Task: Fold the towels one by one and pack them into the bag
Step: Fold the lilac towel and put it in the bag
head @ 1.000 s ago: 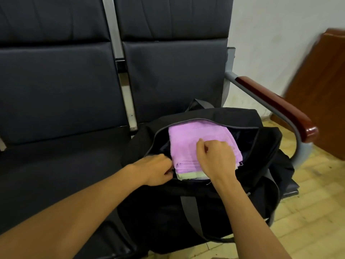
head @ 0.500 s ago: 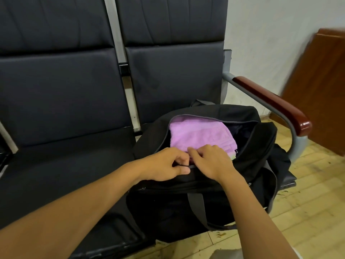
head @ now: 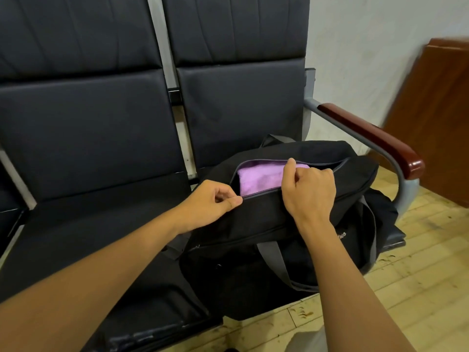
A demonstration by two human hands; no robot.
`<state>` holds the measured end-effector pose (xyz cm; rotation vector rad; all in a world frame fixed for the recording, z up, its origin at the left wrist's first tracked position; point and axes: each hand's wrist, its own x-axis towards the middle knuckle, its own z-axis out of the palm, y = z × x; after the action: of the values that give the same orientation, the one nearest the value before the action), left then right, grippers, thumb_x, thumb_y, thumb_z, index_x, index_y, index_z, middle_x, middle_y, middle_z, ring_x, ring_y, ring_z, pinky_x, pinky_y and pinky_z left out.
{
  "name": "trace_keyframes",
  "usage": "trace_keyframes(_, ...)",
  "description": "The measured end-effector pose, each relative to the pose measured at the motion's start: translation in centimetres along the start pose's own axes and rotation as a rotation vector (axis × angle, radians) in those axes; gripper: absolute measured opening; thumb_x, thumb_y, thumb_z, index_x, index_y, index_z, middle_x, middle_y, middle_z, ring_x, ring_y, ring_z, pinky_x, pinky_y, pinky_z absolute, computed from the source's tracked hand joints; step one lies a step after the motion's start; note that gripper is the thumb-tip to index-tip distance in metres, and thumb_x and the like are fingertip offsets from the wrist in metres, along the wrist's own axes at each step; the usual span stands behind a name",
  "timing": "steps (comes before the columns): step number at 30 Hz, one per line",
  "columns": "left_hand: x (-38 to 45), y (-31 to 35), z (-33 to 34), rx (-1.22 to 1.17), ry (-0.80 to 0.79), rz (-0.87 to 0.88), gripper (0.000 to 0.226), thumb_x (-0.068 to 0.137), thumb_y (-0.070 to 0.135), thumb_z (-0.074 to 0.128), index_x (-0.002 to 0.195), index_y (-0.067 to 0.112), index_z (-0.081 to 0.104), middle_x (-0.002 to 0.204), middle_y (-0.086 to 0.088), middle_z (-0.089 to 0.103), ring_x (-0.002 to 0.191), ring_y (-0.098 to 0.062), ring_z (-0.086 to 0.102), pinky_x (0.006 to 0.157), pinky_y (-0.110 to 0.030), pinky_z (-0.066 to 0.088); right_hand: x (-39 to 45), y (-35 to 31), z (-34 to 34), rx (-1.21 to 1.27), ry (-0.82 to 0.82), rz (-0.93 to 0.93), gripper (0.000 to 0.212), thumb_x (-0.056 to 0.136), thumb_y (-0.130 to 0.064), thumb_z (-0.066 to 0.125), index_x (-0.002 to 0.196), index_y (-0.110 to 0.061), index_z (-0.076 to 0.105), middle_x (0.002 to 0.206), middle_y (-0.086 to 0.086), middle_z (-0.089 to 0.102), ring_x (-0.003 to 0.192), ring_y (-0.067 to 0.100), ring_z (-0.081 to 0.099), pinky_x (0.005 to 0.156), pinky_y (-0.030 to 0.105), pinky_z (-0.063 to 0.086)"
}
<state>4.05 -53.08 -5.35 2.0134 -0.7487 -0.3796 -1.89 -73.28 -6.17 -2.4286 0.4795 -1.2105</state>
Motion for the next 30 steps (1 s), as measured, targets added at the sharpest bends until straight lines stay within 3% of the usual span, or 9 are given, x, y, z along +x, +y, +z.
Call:
trace_keyframes(6, -1.2, -2.5, -1.8, 0.037, 0.165, -0.042, 0.012, 0.091, 0.026, 0.065, 0.083, 0.021, 0.071, 0.078, 0.002, 0.07, 0.076, -0.012, 0.066, 0.073, -0.026, 0.055, 0.4, -0.8, 1.4, 0.036, -0.016, -0.016, 0.059, 0.099, -0.032, 0.047, 0.042, -0.019, 0.037, 0.039, -0.007, 0.036, 0.038, 0.012, 0.035, 0.085, 0.036, 0.044)
trace_keyframes(10, -1.9, -4.1, -2.7, 0.171, 0.278, -0.194, 0.014, 0.096, 0.025, 0.058, 0.088, 0.016, 0.066, 0.078, 0.0, 0.066, 0.069, -0.009, 0.06, 0.063, -0.02, 0.047, 1.0, -1.3, 2.9, -0.018, -0.185, 0.109, 0.059, 0.101, -0.035, 0.045, 0.049, -0.007, 0.051, 0.05, 0.01, 0.054, 0.052, 0.032, 0.055, 0.069, 0.047, 0.053)
trace_keyframes(13, -2.6, -5.6, -2.8, 0.303, 0.169, -0.35, 0.021, 0.099, 0.033, 0.051, 0.096, 0.014, 0.057, 0.078, 0.002, 0.059, 0.066, -0.008, 0.054, 0.057, -0.022, 0.041, 1.2, -2.5, 3.8, -0.058, -0.252, 0.15, 0.055, 0.102, -0.034, 0.041, 0.067, -0.001, 0.065, 0.071, 0.02, 0.065, 0.073, 0.042, 0.061, 0.077, 0.049, 0.049)
trace_keyframes(18, -2.8, -5.9, -2.7, 0.181, -0.028, -0.553, 0.036, 0.099, 0.049, 0.042, 0.101, 0.015, 0.055, 0.075, -0.003, 0.062, 0.061, -0.013, 0.058, 0.054, -0.024, 0.048, 0.2, -4.8, 5.6, -0.201, -0.533, 0.105, 0.052, 0.104, -0.043, 0.034, 0.105, -0.003, 0.068, 0.11, 0.022, 0.068, 0.103, 0.042, 0.061, 0.086, 0.043, 0.045)
trace_keyframes(20, -2.8, -5.7, -3.0, 0.107, -0.048, -0.553, 0.037, 0.099, 0.046, 0.046, 0.102, 0.011, 0.06, 0.072, -0.002, 0.06, 0.054, -0.008, 0.056, 0.05, -0.021, 0.047, -0.7, -6.0, 6.0, -0.17, -0.612, 0.056, 0.052, 0.104, -0.045, 0.034, 0.096, -0.006, 0.068, 0.104, 0.02, 0.068, 0.101, 0.041, 0.062, 0.083, 0.043, 0.046)
trace_keyframes(22, -2.8, -5.7, -3.3, 0.115, -0.104, -0.546, 0.032, 0.098, 0.04, 0.052, 0.101, 0.009, 0.06, 0.072, -0.003, 0.059, 0.055, -0.008, 0.053, 0.049, -0.019, 0.045, -1.4, -7.4, 6.0, -0.115, -0.606, -0.023, 0.053, 0.104, -0.044, 0.035, 0.067, -0.014, 0.057, 0.077, 0.01, 0.062, 0.081, 0.035, 0.062, 0.065, 0.036, 0.041)
trace_keyframes(24, -3.0, -5.8, -3.1, 0.172, -0.185, -0.535, 0.028, 0.097, 0.036, 0.055, 0.098, 0.009, 0.059, 0.072, -0.004, 0.058, 0.059, -0.011, 0.053, 0.051, -0.02, 0.046, -1.9, -8.7, 5.7, -0.076, -0.57, -0.062, 0.056, 0.103, -0.045, 0.037, 0.054, -0.017, 0.043, 0.058, -0.001, 0.049, 0.059, 0.022, 0.05, 0.052, 0.031, 0.028)
trace_keyframes(28, -3.0, -6.0, -3.3, 0.216, -0.151, -0.512, 0.019, 0.092, 0.025, 0.061, 0.1, 0.008, 0.058, 0.08, -0.007, 0.062, 0.067, -0.018, 0.061, 0.063, -0.029, 0.054, -2.9, -9.9, 6.1, -0.01, -0.707, -0.18, 0.052, 0.1, -0.045, 0.045, 0.055, -0.02, 0.039, 0.058, -0.002, 0.048, 0.063, 0.024, 0.05, 0.055, 0.031, 0.031)
trace_keyframes(30, -3.0, -6.0, -3.3, 0.314, -0.149, -0.466, 0.012, 0.092, 0.023, 0.059, 0.097, 0.012, 0.058, 0.089, -0.007, 0.062, 0.076, -0.021, 0.064, 0.07, -0.034, 0.055, -3.4, -9.8, 6.3, -0.007, -0.837, -0.24, 0.042, 0.099, -0.043, 0.048, 0.063, -0.022, 0.048, 0.061, -0.006, 0.05, 0.063, 0.018, 0.047, 0.053, 0.028, 0.03)
